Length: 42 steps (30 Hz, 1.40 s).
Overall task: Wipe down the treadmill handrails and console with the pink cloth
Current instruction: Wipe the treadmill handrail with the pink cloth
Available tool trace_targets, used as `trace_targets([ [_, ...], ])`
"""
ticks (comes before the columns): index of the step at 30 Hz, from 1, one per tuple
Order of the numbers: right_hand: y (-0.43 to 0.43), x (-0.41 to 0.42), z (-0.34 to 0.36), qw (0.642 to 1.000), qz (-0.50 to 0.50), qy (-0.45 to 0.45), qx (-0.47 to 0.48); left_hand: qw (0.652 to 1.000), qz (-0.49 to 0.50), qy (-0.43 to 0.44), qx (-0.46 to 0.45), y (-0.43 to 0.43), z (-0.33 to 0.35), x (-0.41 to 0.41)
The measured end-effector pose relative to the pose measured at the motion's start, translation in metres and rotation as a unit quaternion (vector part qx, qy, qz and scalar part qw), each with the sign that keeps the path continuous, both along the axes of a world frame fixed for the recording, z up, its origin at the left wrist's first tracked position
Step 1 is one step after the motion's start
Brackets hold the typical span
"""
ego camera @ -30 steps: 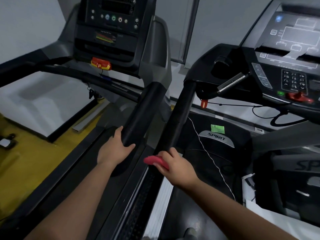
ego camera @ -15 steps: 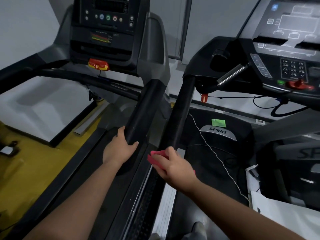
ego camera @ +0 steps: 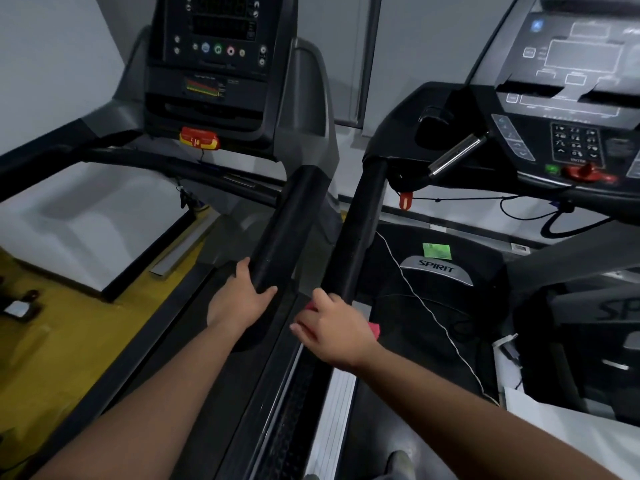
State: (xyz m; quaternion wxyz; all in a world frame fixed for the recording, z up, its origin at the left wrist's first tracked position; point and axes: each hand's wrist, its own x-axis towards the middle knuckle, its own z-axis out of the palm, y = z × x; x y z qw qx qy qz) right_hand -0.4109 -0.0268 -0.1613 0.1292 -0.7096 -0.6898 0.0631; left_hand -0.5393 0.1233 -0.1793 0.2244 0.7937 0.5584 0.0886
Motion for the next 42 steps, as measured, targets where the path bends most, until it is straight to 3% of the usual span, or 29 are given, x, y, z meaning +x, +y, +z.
trace_targets([
  [3,-0.016,0.019,-0.004,0.998,0.015,0.054,-0.008,1.0,-0.001,-0.002,0.0,-0.004,0.002,-0.002],
  [7,0.008,0.018,0.002,0.996,-0.025,-0.032,0.073,1.0,0.001,0.008,0.022,-0.008,0.004,-0.003],
  [10,0.023,-0.003,0.002,0.993,-0.033,-0.115,-0.001,1.0,0.012,0.017,0.018,-0.011,0.004,-0.005],
  [12,0.02,-0.011,0.004,0.99,-0.015,-0.137,0.019,0.999,0.03,0.035,0.011,-0.013,0.004,-0.005],
  [16,-0.006,0.006,-0.013,0.996,0.03,-0.054,0.06,0.998,0.043,0.052,0.001,-0.016,0.007,-0.004],
  [19,-0.011,0.019,-0.011,0.994,-0.047,-0.047,0.084,0.998,0.039,0.039,0.003,-0.017,0.007,-0.006],
  [23,0.012,0.003,-0.006,0.976,-0.149,-0.137,0.08,0.999,0.032,0.031,0.007,-0.02,0.007,-0.009],
  [27,0.014,-0.01,-0.009,0.976,-0.055,-0.197,0.082,0.999,0.028,0.032,0.005,-0.019,0.007,-0.011],
  [31,-0.007,0.014,-0.017,0.981,0.033,-0.135,0.137,0.999,0.028,0.023,0.01,-0.019,0.005,-0.011],
  [37,0.005,0.013,-0.011,0.981,-0.107,-0.104,0.124,0.999,0.028,0.009,0.013,-0.016,0.001,-0.012],
  [42,0.0,-0.014,-0.013,0.977,-0.071,-0.177,0.1,0.999,0.027,0.013,0.011,-0.016,0.0,-0.012],
])
